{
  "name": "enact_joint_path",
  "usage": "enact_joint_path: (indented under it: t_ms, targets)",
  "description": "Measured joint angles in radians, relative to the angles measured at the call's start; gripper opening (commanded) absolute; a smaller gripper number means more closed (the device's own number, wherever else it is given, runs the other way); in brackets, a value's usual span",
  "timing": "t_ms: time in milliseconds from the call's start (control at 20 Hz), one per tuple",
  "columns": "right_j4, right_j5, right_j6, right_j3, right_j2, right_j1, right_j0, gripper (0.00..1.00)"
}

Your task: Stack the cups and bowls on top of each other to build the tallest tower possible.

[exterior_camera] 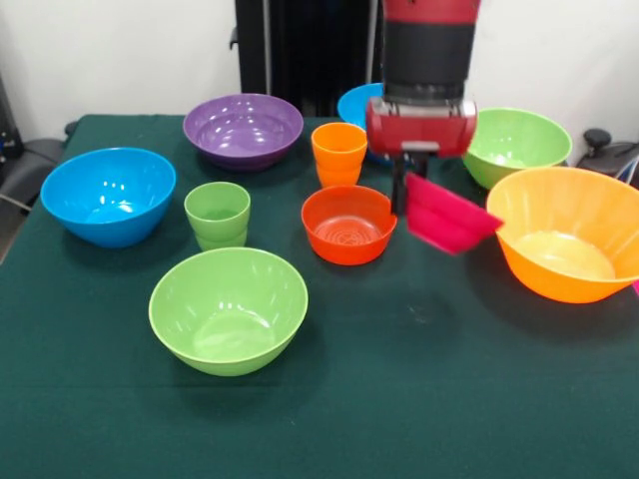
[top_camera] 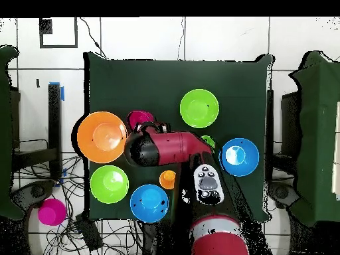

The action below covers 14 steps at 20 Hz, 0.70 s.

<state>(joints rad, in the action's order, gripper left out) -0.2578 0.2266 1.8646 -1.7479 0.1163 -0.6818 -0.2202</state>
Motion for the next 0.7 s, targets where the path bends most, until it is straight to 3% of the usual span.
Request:
enact_joint_path:
  t_ms: [450,700]
  targets:
    - [0.078,0.202,0.000,-0.112,0.115,-0.191,-0.142,0.00]
    - [0.101,0.267,0.000,-0.155,0.131,-0.245,-0.167,0.00]
